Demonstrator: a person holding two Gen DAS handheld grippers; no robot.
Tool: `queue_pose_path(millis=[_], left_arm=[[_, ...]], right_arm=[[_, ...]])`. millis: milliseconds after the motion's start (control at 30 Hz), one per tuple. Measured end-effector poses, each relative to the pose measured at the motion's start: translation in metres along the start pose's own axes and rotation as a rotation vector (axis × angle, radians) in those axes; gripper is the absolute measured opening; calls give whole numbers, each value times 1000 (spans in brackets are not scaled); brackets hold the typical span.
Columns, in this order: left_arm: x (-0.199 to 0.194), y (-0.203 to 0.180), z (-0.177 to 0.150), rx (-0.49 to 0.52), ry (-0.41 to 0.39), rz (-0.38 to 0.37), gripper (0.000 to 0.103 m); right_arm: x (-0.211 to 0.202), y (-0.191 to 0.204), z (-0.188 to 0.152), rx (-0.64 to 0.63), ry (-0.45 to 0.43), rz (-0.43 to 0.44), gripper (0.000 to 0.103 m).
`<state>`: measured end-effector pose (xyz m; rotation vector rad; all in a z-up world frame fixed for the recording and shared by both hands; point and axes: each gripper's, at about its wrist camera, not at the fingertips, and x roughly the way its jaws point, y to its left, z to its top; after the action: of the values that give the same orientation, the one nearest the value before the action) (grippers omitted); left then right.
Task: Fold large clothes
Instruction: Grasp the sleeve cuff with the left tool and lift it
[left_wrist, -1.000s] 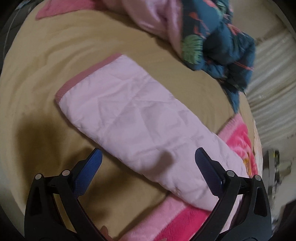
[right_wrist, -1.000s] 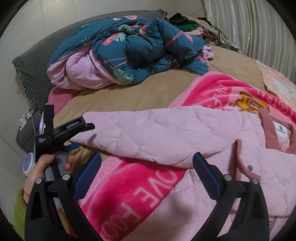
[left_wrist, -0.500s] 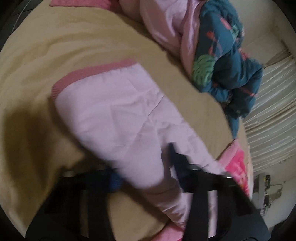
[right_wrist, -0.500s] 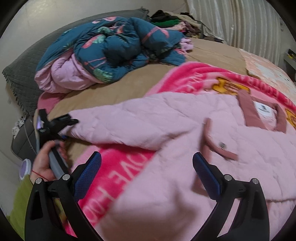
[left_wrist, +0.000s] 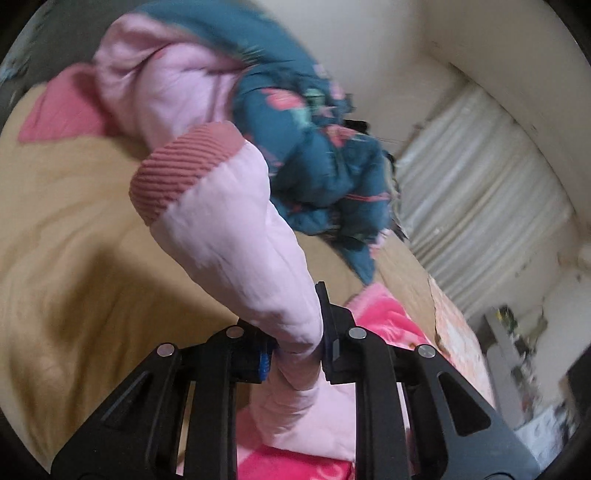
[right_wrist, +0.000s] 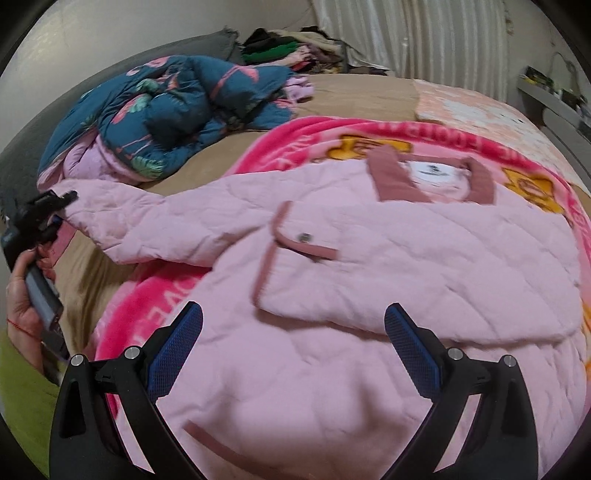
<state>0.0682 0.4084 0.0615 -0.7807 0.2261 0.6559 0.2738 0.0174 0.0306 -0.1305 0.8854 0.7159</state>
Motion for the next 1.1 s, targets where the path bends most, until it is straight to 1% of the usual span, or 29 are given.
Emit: queue_pose_path(millis=[67, 167, 300, 400, 500, 667, 767, 867, 1000, 1100], left_arm=[[-7, -20, -4, 40, -4, -40, 12], [-9, -43, -10, 79, 1, -85, 12], [-14, -66, -18, 95, 1, -145, 12], [-25, -84, -23, 111, -8, -197, 12], [-36, -102, -28, 152, -22, -238, 12], [-43, -124, -40, 190, -13, -292, 12], [-45, -135, -44, 219, -12, -312, 12], [-46, -144, -53, 222, -1, -336, 12], [-49, -162, -72, 259, 22, -367, 12], [-50, -176, -84, 295, 38, -398, 12]], right_arm=[[-7, -10, -5, 11, -11, -15, 98], [-19, -27, -15, 35, -28, -31, 98], [-30, -47, -27, 59, -31, -56, 98], [-36, -59, -32, 61, -37, -79, 98], [-41, -71, -35, 64, -49, -93, 98], [-45, -93, -39, 73, -82, -110, 98], [-43, -109, -44, 90, -91, -109, 98], [-42, -125, -45, 130, -101, -99, 98], [-45, -141, -42, 188, -127, -63, 98], [-50, -148, -41, 194, -142, -66, 98]])
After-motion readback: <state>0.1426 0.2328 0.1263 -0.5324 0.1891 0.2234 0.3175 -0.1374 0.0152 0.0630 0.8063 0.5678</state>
